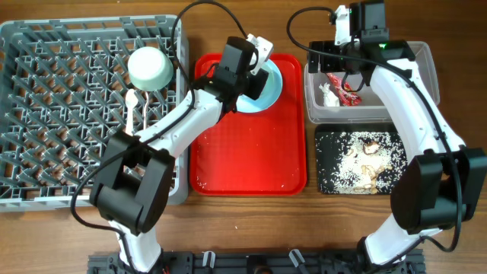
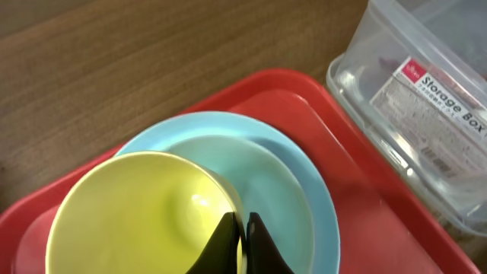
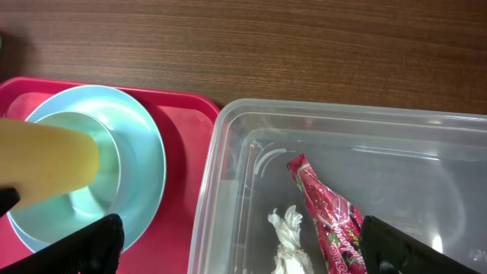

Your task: Sort waste into correct bins and load items into the dishwasher rack

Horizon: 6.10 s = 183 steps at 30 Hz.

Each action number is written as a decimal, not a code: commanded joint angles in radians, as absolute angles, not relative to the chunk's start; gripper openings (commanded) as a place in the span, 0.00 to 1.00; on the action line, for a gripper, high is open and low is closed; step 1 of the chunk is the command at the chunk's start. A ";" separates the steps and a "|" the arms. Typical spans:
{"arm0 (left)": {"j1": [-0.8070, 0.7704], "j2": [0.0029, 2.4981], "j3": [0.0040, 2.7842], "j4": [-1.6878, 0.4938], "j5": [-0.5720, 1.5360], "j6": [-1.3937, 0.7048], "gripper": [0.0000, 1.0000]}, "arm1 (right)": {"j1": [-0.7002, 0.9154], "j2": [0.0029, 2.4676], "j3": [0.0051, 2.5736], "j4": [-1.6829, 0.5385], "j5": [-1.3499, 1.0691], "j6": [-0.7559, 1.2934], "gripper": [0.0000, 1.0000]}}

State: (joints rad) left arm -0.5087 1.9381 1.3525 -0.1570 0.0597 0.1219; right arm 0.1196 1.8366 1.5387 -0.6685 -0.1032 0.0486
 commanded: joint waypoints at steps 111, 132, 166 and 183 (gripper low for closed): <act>0.355 2.011 1.450 -1.003 1.446 0.154 0.04 | 0.123 1.844 1.542 -0.666 -0.094 0.054 1.00; 0.299 2.012 1.440 -0.981 1.093 0.150 0.10 | 0.123 1.844 1.542 -0.666 -0.094 0.055 1.00; 0.299 2.012 1.439 -1.023 0.454 0.008 0.13 | 0.123 1.844 1.542 -0.666 -0.094 0.055 1.00; 0.300 2.012 1.424 -1.011 0.238 -0.096 0.20 | 0.123 1.844 1.542 -0.666 -0.094 0.055 1.00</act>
